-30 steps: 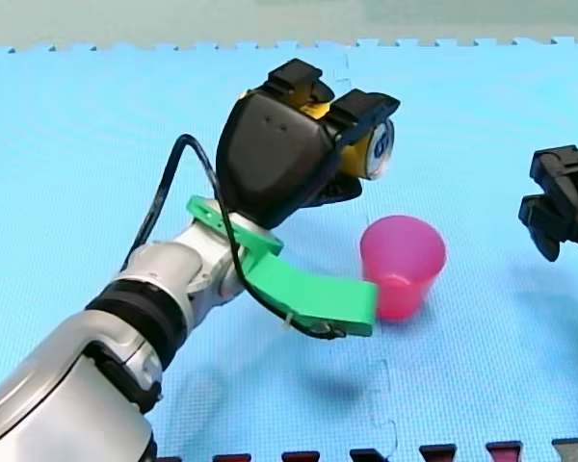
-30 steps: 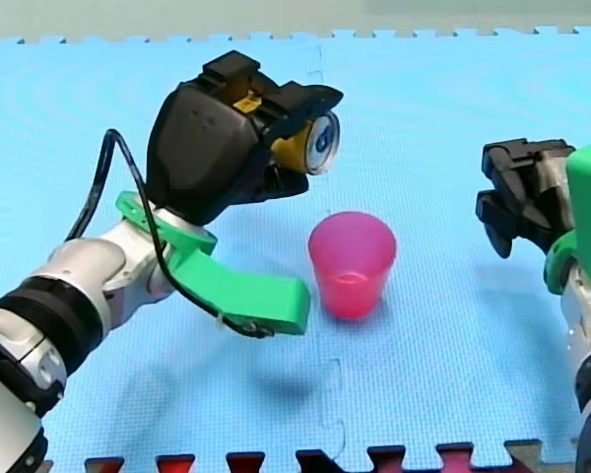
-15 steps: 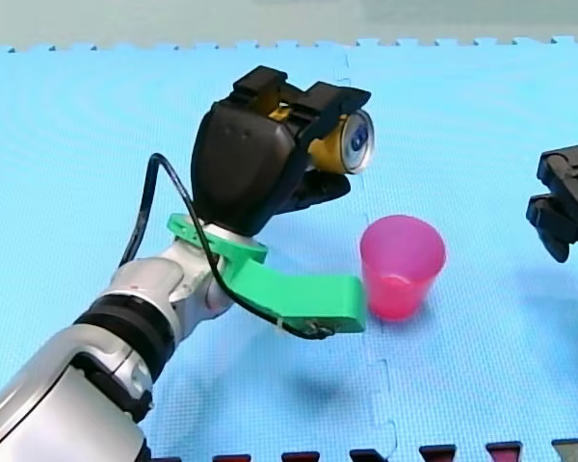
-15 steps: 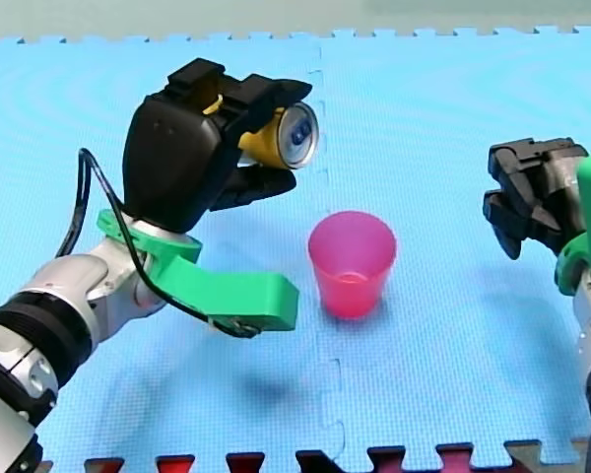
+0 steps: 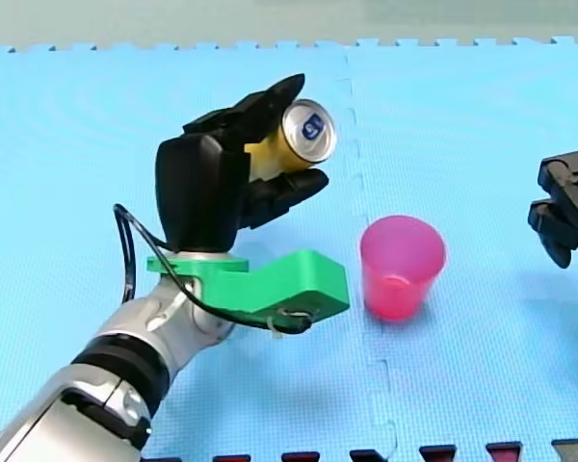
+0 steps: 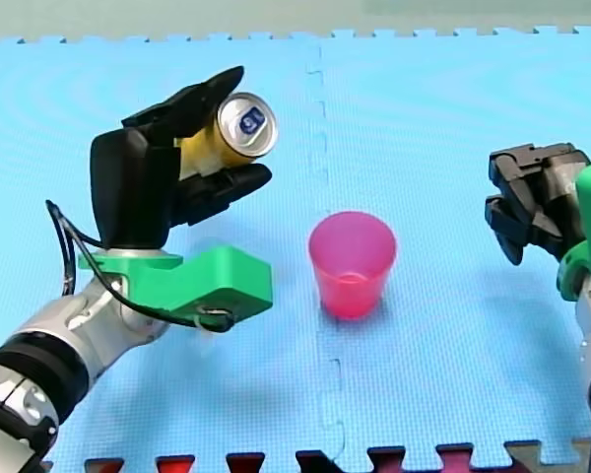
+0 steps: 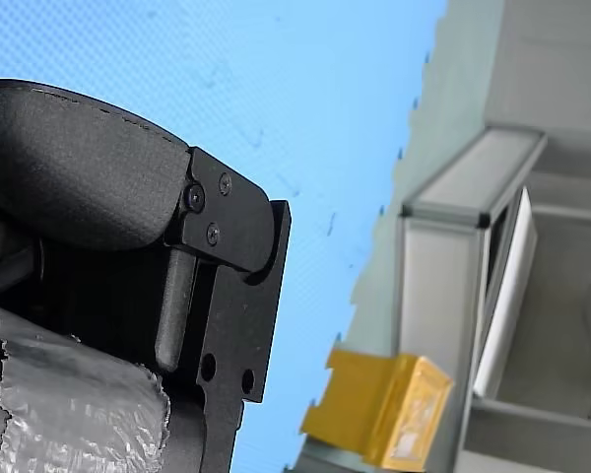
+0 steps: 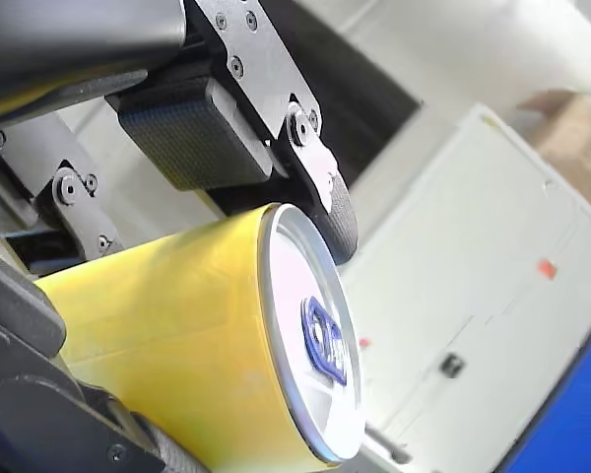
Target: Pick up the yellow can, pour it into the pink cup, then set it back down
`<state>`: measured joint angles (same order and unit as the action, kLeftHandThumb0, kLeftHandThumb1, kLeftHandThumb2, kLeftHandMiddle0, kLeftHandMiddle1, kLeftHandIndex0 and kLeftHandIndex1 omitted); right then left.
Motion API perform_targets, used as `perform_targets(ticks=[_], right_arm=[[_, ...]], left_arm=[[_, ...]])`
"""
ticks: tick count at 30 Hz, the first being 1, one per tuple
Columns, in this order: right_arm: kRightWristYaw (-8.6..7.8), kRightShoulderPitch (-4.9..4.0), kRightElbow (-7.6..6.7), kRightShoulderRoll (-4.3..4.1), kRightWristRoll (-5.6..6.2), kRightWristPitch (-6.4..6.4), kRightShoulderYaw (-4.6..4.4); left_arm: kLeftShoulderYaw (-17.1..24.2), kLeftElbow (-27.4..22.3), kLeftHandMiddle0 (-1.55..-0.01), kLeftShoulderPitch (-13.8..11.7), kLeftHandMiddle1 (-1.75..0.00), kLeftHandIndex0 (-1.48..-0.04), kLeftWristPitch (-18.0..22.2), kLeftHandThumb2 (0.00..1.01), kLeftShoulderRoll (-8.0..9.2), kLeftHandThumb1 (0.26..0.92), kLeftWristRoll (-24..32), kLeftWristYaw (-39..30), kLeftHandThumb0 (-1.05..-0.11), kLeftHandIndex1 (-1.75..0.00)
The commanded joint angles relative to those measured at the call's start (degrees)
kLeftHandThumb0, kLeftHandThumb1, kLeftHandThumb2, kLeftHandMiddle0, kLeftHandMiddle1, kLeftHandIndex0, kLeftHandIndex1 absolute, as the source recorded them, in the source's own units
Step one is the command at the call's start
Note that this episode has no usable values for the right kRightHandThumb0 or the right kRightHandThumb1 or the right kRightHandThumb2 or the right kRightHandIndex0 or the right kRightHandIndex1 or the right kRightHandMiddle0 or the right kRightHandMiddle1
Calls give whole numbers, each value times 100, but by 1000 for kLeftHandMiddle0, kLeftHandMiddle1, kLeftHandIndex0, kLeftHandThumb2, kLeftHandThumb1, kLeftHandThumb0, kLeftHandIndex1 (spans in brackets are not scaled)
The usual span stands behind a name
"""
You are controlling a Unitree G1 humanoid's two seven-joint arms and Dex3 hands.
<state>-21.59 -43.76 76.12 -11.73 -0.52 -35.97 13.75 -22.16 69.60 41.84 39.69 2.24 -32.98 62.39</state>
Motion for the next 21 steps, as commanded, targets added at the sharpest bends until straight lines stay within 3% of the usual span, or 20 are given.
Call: perform_targets(ticks=[1, 9, 14, 21], right_arm=[[-14, 2, -3, -41, 13, -22, 6], [6, -7, -3, -48, -3, 5, -14], [2, -19, -3, -81, -5, 53, -29], [-2, 0, -1, -93, 6, 64, -29]], left_arm=[[109, -27, -1269, -129, -48, -1226, 13, 0, 51, 756, 55, 41, -361, -9], [469, -246, -1269, -603, -23, -1221, -84, 0, -13, 754, 278, 63, -356, -2], [638, -403, -1268, -1053, -14, -1220, 96, 2, 167, 758, 366, -34, -362, -1], [846, -352, -1292, -1348, -17, -1220, 246, 0, 205, 756, 444, 86, -355, -1]])
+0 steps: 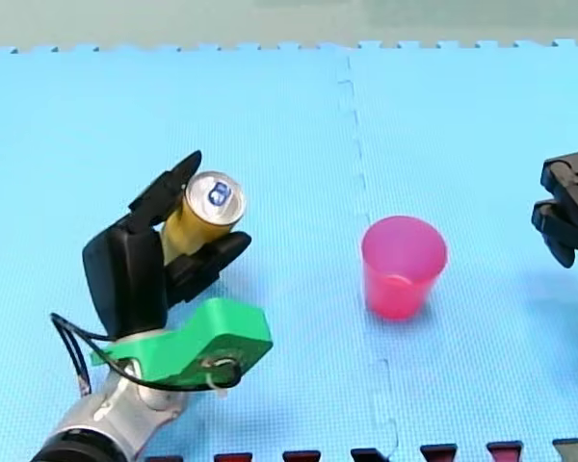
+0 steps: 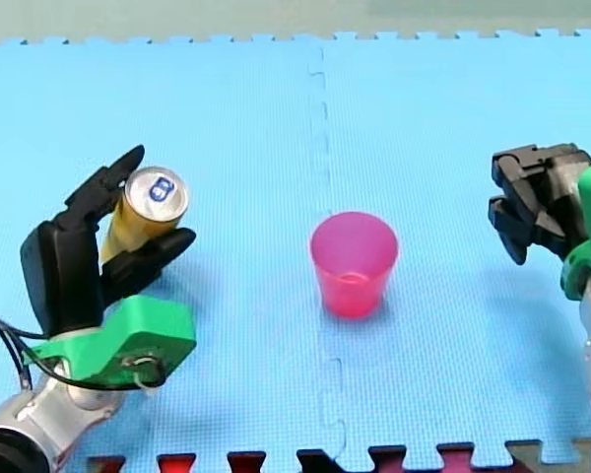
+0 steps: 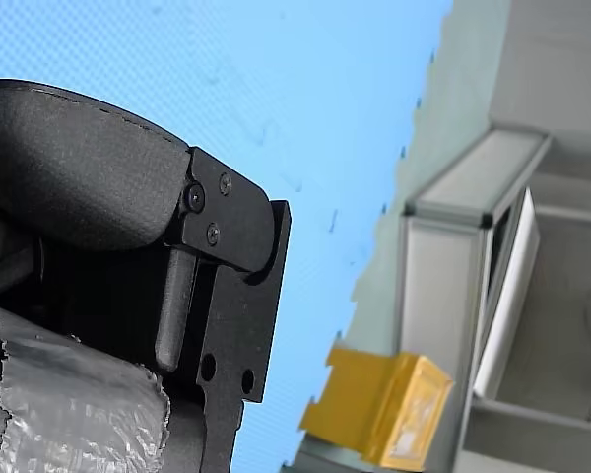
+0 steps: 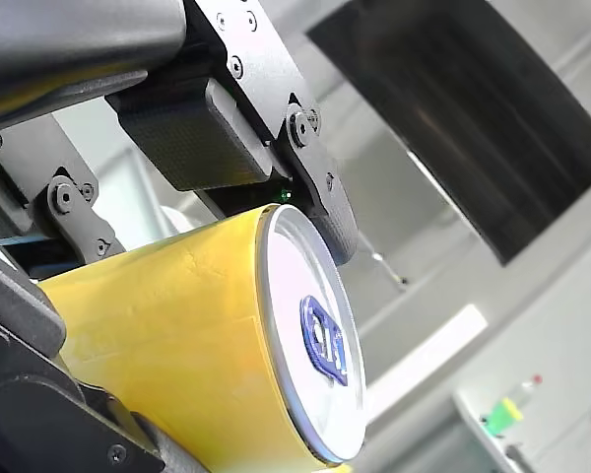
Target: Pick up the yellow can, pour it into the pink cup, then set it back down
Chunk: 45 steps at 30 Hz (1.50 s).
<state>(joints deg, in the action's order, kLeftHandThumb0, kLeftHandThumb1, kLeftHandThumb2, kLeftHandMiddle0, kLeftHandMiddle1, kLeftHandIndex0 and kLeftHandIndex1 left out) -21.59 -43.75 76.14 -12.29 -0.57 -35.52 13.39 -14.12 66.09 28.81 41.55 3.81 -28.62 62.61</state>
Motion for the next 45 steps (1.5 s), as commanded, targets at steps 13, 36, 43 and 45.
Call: perform_targets(ticks=[13, 36, 43, 45], right_arm=[[11, 11, -3, -62, 14, 49, 13], [228, -37, -14, -91, -46, 161, -60], [242, -70, -18, -118, -75, 192, -91], [256, -76, -17, -121, -90, 202, -106]], left_arm=[[304, 185, -1274, -286, 0, -1212, 652, 0, -87, 743, 192, 217, -339, 0], [1714, 275, -1249, -337, -3, -1165, 1613, 6, -665, 787, 2354, -2848, -314, -1], [2172, 235, -1255, -215, -4, -1172, 1783, 4, -895, 794, 3045, -3933, -296, -3], [2280, 241, -1256, -185, -4, -1168, 1803, 4, -922, 796, 3144, -4158, -297, -1]])
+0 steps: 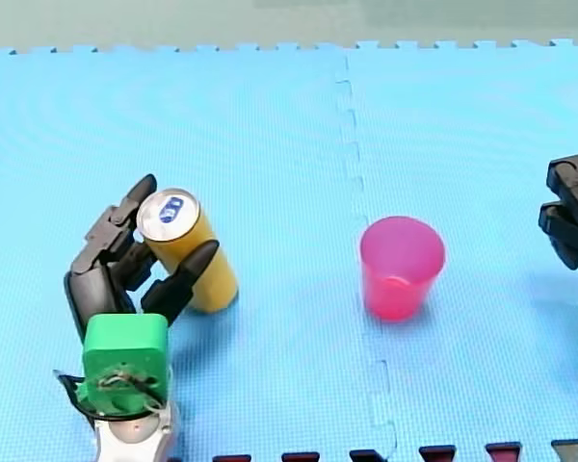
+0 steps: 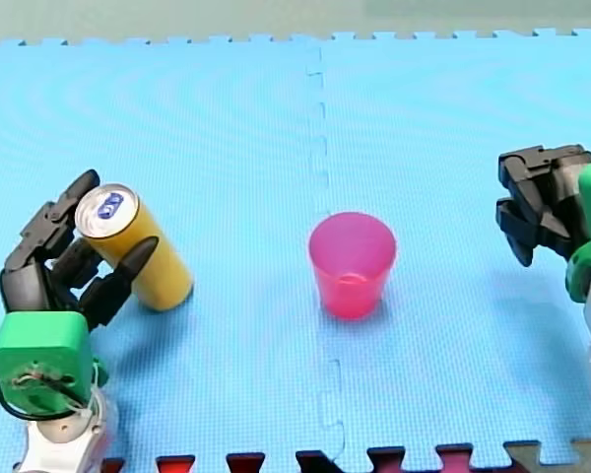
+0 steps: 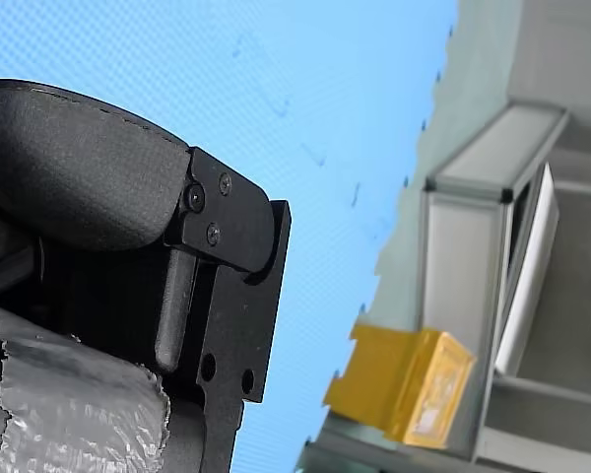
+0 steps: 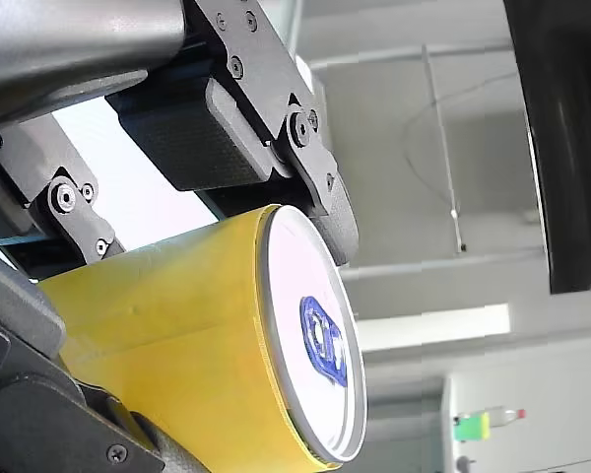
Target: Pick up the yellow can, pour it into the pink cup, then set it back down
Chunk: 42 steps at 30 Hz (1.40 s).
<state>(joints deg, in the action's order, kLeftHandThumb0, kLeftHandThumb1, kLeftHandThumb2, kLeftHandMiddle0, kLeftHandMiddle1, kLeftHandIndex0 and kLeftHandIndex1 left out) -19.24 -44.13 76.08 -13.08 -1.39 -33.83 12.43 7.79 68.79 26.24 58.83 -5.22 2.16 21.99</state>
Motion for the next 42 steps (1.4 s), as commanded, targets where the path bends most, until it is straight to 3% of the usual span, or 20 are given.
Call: perform_targets(ticks=[1, 7, 11, 20, 32, 42], right_arm=[[25, -42, -11, -45, -12, 37, -15], [65, -67, -9, -40, -34, 59, -34], [104, -86, -6, -38, -53, 69, -48], [206, -72, -3, -22, -76, 52, -49], [161, -43, -5, -40, -78, 23, -45], [125, -38, 3, -36, -53, 60, -14]], left_arm=[[134, -25, -1257, 82, -4, -1168, 85, 3, -29, 796, 96, -183, -297, 0], [299, -33, -1262, 121, -4, -1170, 88, 2, -81, 798, 67, -366, -300, -1], [277, -135, -1263, 109, -4, -1171, 99, 1, -193, 797, -110, -212, -310, -1], [170, -413, -1264, 10, -2, -1179, -155, 2, -240, 802, -484, 44, -336, -3], [-309, -573, -1260, -89, 0, -1184, -557, 0, -36, 804, -1588, 1158, -354, -2], [-574, -460, -1256, -71, 0, -1185, -711, 0, 76, 805, -1833, 1417, -347, -1]])
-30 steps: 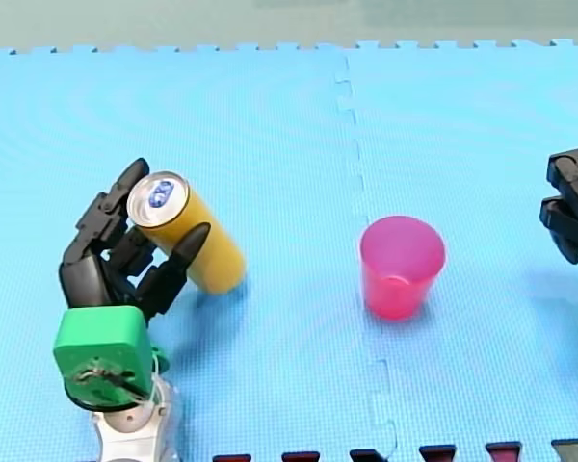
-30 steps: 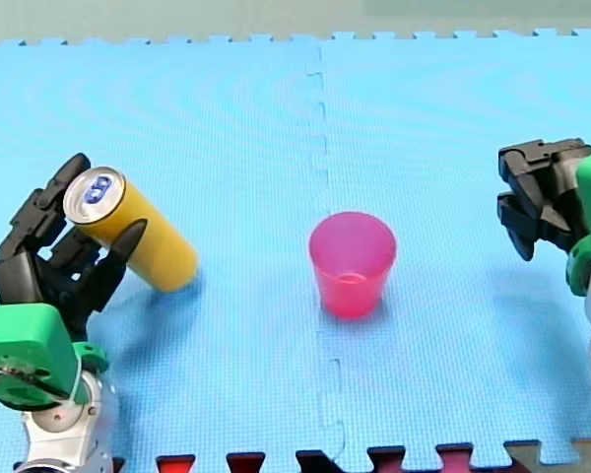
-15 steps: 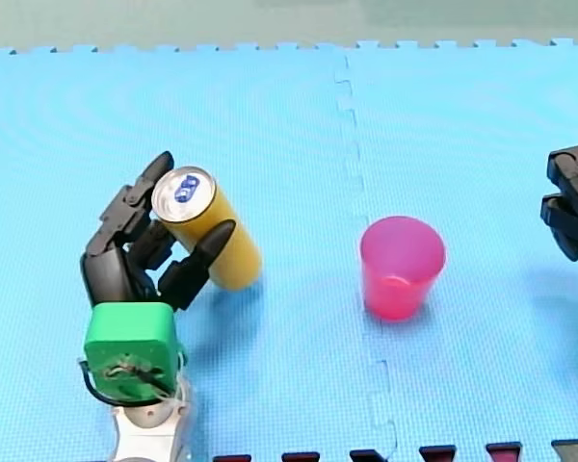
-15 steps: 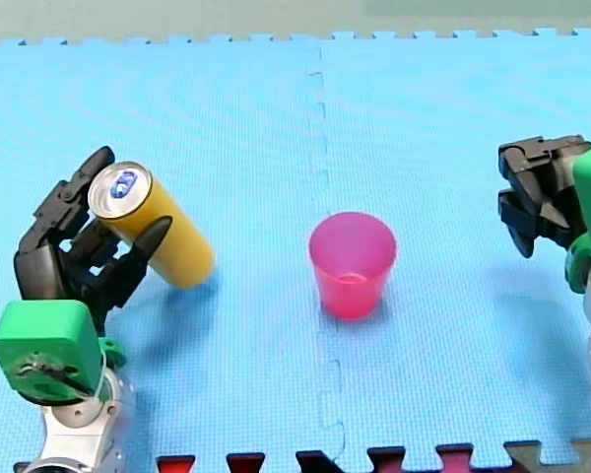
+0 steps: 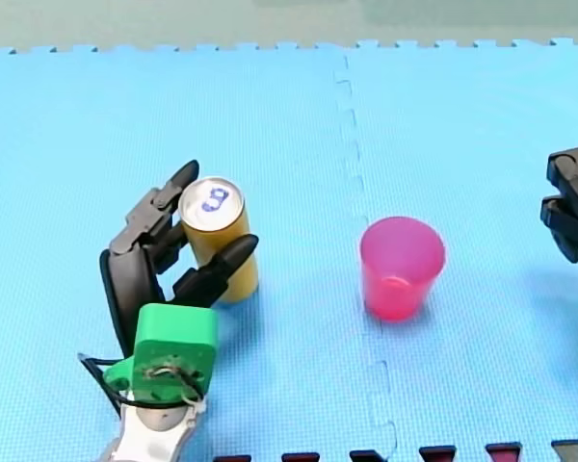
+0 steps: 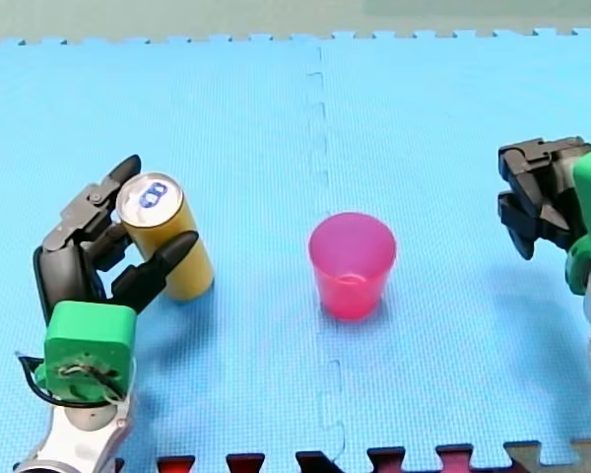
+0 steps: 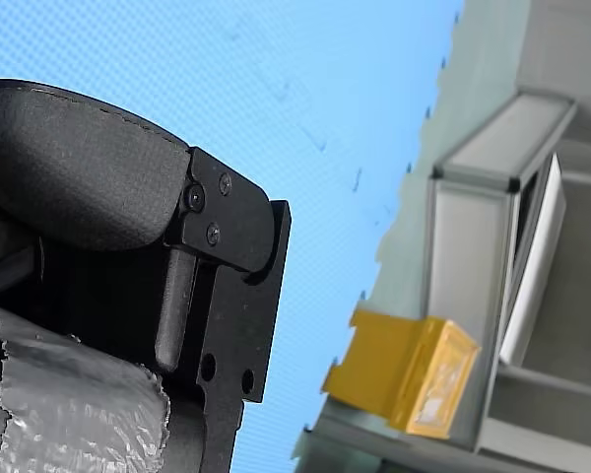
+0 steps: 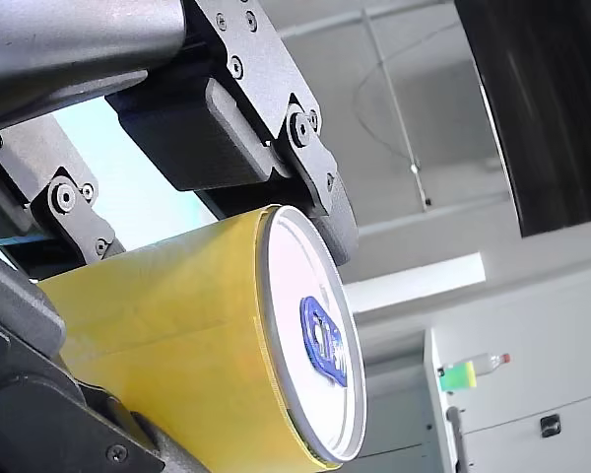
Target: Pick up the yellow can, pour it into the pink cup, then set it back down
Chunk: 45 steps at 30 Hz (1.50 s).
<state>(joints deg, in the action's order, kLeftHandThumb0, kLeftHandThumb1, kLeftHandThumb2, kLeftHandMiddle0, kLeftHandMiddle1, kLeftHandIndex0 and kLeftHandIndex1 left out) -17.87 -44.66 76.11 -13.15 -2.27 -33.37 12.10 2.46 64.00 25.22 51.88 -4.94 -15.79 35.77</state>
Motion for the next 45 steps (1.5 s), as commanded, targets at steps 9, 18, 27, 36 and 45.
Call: perform_targets(ticks=[9, 18, 27, 36, 45], right_arm=[[-60, 15, 5, -33, 61, 48, 59], [-60, 32, 1, -53, 71, 48, 67], [-11, 52, -6, -79, 43, -16, 42], [175, 51, 5, -69, 21, -48, 52], [149, 64, 24, -80, 4, -119, 60]], left_arm=[[-270, 50, -1242, 25, 0, -1184, -213, 0, 126, 803, -199, 227, -342, 0], [-256, -46, -1221, -12, -1, -1179, -584, 1, 64, 804, 113, -117, -341, 0], [-245, -33, -1200, -22, 0, -1181, -802, 1, 17, 809, 299, -240, -347, -1], [5, 220, -846, 50, 0, -849, -795, 0, -50, 774, 925, -1194, -422, 0], [-386, 393, -400, 176, 0, -334, -1214, 31, 363, 813, 282, -1079, -1042, 0]])
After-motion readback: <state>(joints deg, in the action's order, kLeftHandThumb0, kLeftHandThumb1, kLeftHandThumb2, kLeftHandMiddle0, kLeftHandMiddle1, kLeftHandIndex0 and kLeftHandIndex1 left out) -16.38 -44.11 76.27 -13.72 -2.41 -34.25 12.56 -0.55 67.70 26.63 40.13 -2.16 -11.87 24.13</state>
